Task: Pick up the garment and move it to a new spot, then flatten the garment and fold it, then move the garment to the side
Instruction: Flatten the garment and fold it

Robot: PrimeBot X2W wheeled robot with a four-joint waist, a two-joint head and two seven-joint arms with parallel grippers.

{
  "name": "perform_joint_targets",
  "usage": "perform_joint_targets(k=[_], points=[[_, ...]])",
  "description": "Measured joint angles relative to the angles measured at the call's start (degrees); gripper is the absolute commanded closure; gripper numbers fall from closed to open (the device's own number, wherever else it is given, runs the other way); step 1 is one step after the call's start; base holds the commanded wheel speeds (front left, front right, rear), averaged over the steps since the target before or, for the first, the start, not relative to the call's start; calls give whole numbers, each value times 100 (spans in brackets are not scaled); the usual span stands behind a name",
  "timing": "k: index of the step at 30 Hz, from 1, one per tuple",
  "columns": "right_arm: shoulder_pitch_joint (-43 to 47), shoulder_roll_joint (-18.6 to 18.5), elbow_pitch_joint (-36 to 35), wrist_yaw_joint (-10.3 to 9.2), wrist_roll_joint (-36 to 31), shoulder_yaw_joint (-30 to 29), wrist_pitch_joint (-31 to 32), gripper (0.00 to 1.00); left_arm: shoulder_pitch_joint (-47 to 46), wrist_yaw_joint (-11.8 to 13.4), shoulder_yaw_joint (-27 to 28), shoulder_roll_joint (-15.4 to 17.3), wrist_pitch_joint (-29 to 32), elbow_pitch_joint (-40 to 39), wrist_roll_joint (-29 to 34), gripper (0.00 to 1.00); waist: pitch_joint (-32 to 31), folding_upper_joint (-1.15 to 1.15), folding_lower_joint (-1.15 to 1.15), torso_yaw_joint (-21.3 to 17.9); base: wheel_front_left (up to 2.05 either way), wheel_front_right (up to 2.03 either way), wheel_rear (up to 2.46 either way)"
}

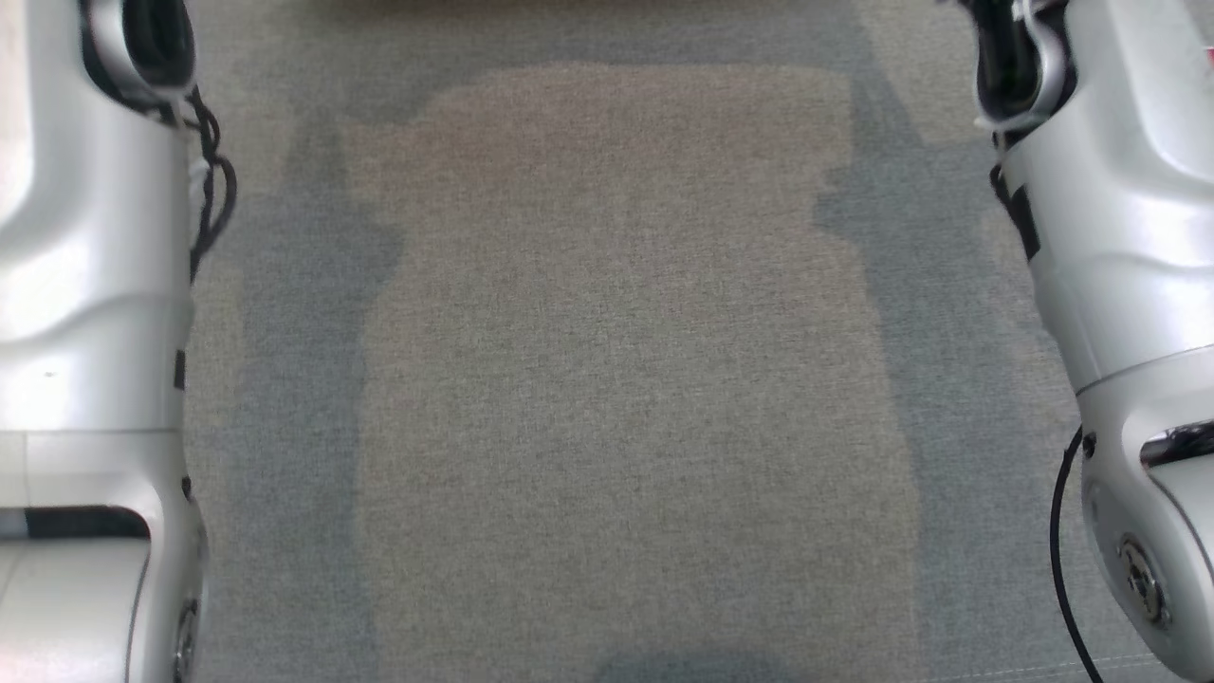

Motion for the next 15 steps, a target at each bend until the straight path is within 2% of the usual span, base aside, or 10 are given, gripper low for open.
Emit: perform_joint_targets(k=[5,10,15], points=[[504,-10,274,0,119,18,-18,100,666,-209,132,-200,-60,177,-100,100,308,0,0,128,0,0,0],[984,-4,-25,0,424,130,-18,100,1369,-353,383,-225,-68,-328,-144,100,506,0,0,183,0,0,0],[1465,-112,-470,0,821,383,-19,100,2145,-383,369,-207,-69,-999,-254,100,449,0,-1,110,0,0,0]])
